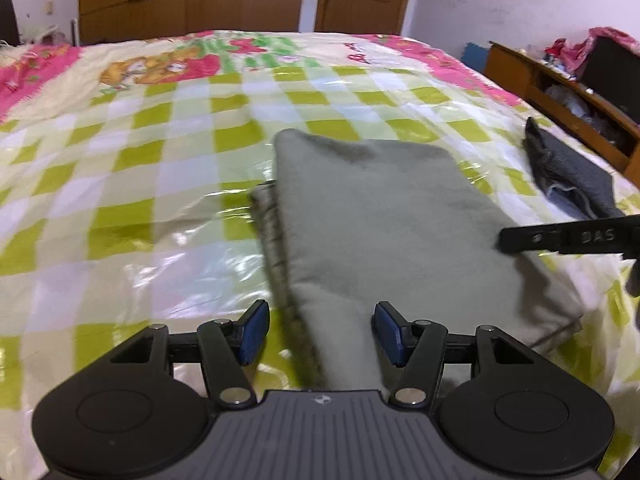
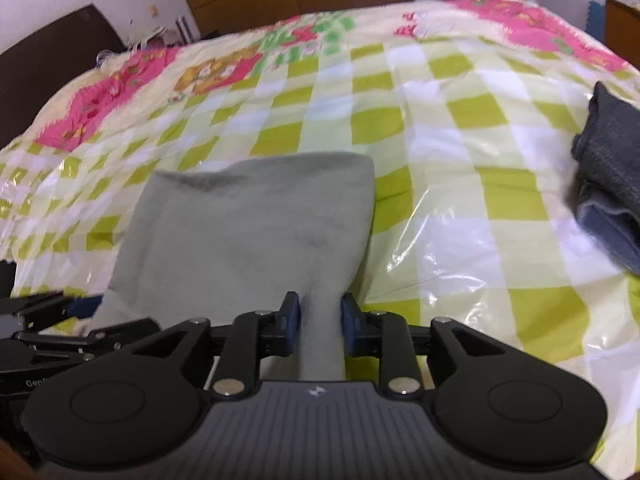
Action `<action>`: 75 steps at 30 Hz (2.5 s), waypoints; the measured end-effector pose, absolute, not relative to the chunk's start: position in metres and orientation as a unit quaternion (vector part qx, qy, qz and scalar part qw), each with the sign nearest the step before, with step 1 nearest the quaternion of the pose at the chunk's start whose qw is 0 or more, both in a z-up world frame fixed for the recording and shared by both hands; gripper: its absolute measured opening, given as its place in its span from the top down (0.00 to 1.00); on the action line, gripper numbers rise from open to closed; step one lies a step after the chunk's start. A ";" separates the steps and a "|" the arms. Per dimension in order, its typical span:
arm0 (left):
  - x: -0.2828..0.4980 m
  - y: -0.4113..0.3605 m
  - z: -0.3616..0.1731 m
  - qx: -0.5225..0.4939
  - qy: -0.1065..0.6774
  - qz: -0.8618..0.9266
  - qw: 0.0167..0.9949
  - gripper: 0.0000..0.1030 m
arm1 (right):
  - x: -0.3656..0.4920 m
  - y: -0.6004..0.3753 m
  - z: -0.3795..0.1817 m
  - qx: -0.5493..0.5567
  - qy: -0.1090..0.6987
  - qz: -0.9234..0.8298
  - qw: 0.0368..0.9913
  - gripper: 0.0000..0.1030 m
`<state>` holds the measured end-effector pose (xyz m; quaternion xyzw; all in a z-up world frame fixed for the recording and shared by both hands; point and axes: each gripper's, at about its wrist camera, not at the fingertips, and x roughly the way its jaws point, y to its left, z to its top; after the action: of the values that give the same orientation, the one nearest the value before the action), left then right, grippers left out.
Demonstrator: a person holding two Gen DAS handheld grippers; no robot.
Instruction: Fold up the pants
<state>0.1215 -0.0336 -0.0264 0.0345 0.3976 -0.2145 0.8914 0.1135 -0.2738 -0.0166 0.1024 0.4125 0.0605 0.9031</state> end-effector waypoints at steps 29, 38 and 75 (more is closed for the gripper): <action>0.038 -0.040 -0.024 0.072 0.391 -0.161 0.903 0.21 | 0.009 -0.203 -0.018 0.094 0.387 0.087 0.913 0.76; 0.028 -0.044 -0.022 0.094 0.376 -0.143 0.911 0.15 | -0.001 -0.198 -0.019 0.097 0.384 0.089 0.914 0.76; 0.010 -0.035 -0.015 0.069 0.383 -0.124 0.913 0.04 | -0.018 -0.192 -0.024 0.095 0.395 0.071 0.911 0.76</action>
<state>0.0105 -0.0348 -0.0149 0.0695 0.3834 -0.1242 0.9125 -0.0179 -0.1922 -0.0243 0.0952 0.3950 0.0714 0.9109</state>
